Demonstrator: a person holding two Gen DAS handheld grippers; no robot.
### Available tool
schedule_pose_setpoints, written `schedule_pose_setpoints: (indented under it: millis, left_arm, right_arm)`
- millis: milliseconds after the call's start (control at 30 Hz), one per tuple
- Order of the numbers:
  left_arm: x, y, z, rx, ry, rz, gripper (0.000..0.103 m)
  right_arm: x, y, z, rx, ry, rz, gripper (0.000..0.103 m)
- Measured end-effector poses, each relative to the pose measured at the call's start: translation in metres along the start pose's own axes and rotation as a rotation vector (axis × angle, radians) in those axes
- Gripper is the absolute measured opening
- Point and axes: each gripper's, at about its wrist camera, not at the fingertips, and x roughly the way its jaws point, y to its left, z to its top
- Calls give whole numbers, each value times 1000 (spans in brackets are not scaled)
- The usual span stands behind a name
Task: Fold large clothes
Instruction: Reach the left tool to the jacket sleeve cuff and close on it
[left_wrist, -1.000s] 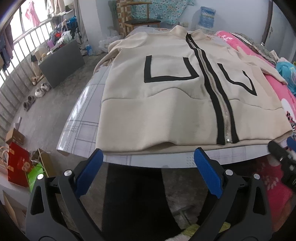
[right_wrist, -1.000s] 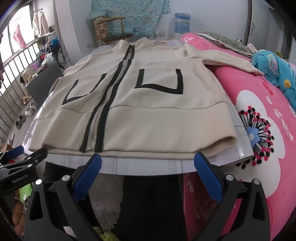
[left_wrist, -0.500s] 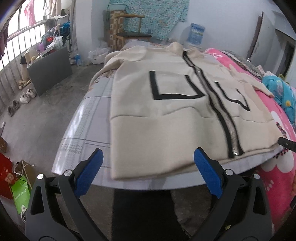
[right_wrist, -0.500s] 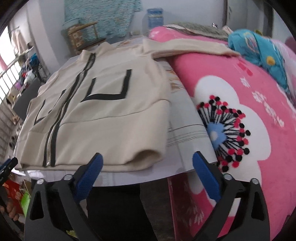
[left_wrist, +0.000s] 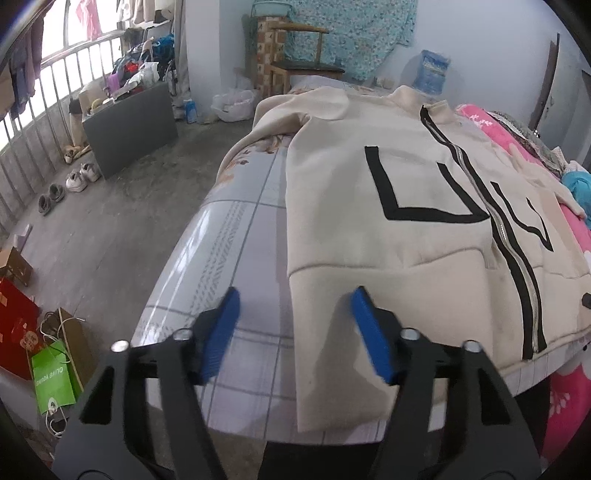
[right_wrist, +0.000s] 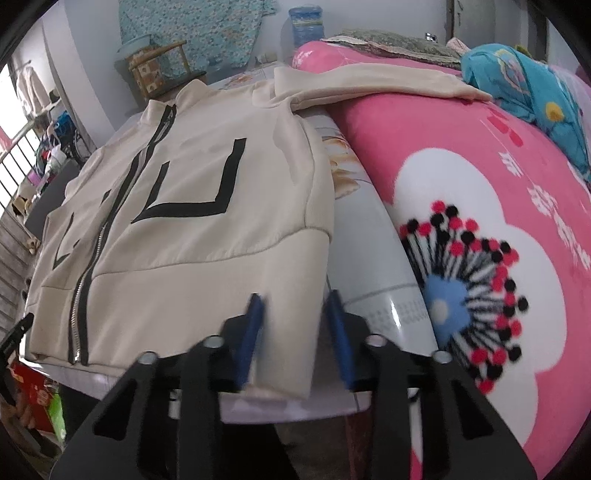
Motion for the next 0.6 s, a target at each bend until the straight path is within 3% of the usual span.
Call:
schedule_pose_setpoints:
  millis: [67, 167, 267, 433, 600]
  left_arm:
    - [3, -2, 2, -2, -8, 9, 48]
    - [4, -9, 5, 4, -11, -13, 22]
    - [-6, -22, 8, 64, -45, 56, 5]
    - [-47, -17, 20, 57, -93, -23, 5]
    - [-75, -11, 9, 68, -51, -44, 5]
  right_arm:
    - [7, 2, 3, -18, -4, 1, 16]
    - [10, 9, 6, -47, -18, -11, 8]
    - [-7, 13, 10, -66, -64, -5, 6]
    - [-48, 6, 15, -51, -128, 47, 5]
    - [-78, -2, 3, -42, -127, 78, 5]
